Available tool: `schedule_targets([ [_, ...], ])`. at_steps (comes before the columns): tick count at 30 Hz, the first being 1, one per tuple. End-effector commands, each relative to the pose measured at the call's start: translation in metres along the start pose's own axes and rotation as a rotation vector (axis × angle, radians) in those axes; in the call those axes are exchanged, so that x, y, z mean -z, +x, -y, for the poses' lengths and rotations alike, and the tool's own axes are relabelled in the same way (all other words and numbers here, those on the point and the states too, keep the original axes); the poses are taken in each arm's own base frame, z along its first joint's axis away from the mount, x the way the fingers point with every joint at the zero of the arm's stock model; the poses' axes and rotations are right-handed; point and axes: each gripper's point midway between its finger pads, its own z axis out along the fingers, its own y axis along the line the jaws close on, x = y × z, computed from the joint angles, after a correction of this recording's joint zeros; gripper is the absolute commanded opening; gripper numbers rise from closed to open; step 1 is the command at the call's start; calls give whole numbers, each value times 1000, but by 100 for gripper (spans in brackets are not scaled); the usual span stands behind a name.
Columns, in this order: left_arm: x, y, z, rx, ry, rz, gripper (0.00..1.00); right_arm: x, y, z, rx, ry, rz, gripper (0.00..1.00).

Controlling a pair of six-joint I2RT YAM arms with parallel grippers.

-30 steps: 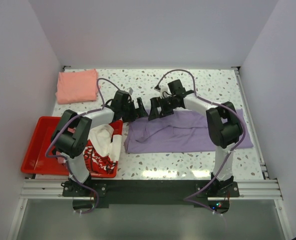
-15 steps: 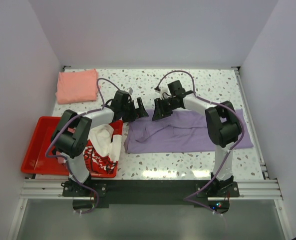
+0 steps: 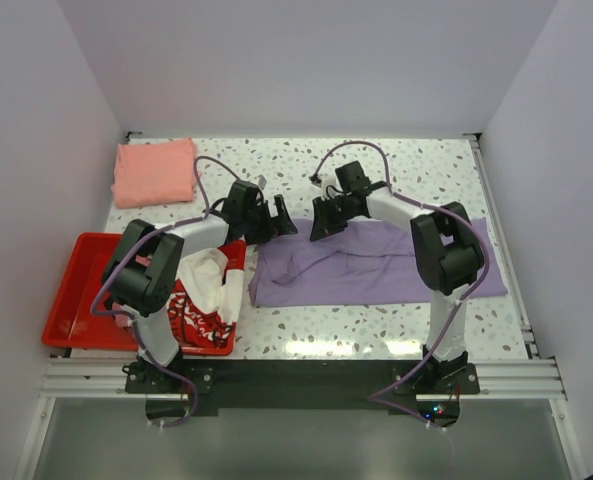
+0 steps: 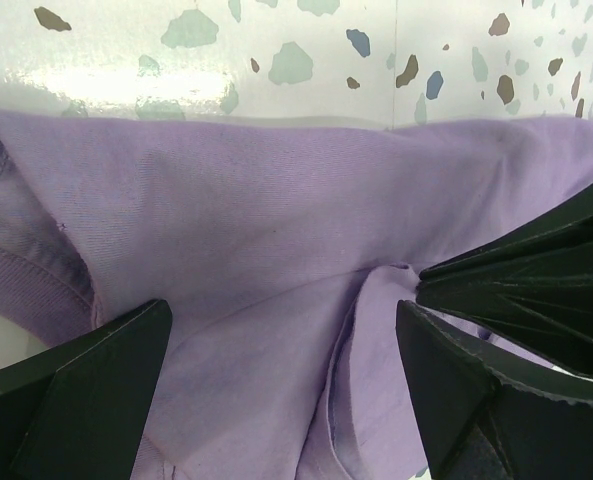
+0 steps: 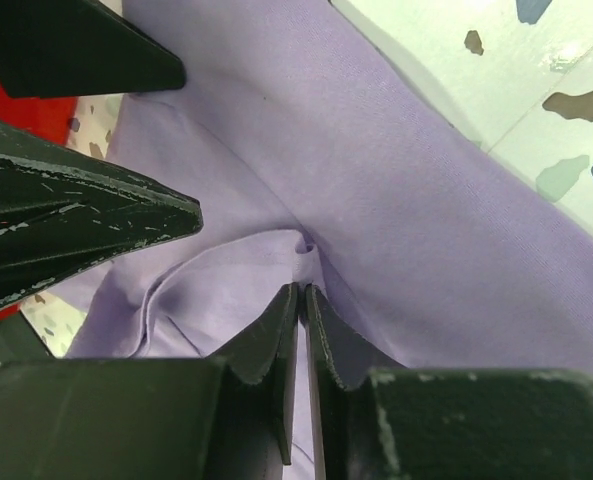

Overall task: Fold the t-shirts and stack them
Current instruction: Fold the tshirt

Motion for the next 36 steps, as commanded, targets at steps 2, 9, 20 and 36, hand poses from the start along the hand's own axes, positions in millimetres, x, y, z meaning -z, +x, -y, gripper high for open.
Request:
schedule_targets([
  [2,3,-5,-7,-4,-39,19,100,5,-6,-1,61,35,29,10],
  [9,5,-7,-5,-3,-36,25,100,13,6,-12,73,23,36,8],
  [20,4,-6,-6,0,-38,23,100,30,29,-20,76,46,72,11],
  [36,3,-6,-5,-3,-29,23,100,9,-27,20,153,219,59,45],
])
